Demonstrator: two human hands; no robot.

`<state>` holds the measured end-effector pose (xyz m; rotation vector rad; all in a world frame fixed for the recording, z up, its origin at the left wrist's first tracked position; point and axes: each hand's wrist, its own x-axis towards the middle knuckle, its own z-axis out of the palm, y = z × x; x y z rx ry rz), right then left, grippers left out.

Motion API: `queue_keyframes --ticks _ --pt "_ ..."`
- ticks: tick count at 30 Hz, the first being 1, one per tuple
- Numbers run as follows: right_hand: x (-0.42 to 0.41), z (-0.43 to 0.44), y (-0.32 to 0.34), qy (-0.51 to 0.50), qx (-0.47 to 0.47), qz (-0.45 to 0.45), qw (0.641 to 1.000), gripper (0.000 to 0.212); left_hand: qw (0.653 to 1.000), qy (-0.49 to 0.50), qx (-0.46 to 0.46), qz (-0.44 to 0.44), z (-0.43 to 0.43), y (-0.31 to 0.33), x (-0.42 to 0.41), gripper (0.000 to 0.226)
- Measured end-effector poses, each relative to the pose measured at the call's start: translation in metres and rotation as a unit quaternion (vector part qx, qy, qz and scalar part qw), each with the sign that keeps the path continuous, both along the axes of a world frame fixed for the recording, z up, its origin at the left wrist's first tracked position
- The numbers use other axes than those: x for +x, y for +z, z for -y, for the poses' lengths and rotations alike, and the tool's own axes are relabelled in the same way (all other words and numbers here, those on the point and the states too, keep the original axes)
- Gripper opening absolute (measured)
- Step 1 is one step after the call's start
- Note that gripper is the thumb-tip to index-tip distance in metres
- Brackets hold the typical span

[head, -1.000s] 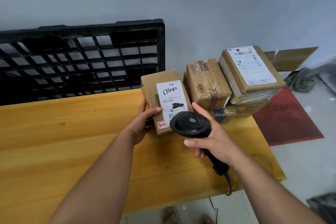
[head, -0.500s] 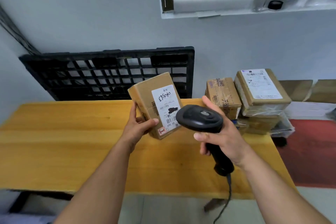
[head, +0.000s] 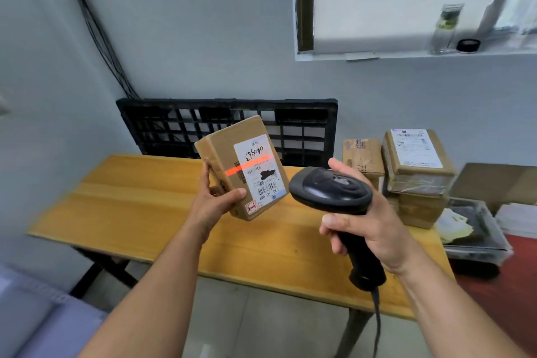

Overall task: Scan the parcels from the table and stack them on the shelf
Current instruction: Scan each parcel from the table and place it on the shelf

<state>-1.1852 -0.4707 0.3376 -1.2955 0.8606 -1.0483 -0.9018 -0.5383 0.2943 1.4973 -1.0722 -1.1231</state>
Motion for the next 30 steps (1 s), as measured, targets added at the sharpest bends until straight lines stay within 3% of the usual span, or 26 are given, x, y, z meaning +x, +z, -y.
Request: queue_keyframes --ticks 3,7,15,20,25,30 --pt "-0.003 -0.012 0.001 0.016 -0.004 -0.006 1.0 0.098 1.0 0.014 -0.017 -0.008 -0.02 0.007 0.001 0.123" --pt "-0.004 -0.026 0.002 0.056 0.007 0.011 0.998 0.112 0.998 0.046 -0.031 -0.015 -0.049 0.009 0.005 0.112" --pt "0.005 -0.045 -0.004 0.121 0.012 0.015 0.993 0.117 0.994 0.107 -0.03 -0.005 -0.107 0.005 0.024 0.114" --pt "0.017 -0.049 -0.006 0.168 0.017 0.015 0.986 0.115 0.985 0.172 -0.004 0.013 -0.138 0.002 0.048 0.136" --pt "0.039 -0.055 -0.005 0.205 0.025 0.017 0.978 0.118 0.975 0.22 -0.013 0.007 -0.167 0.021 0.074 0.136" --pt "0.065 -0.061 -0.004 0.236 0.028 0.012 0.971 0.116 0.966 0.253 -0.046 -0.01 -0.188 0.032 0.101 0.111"
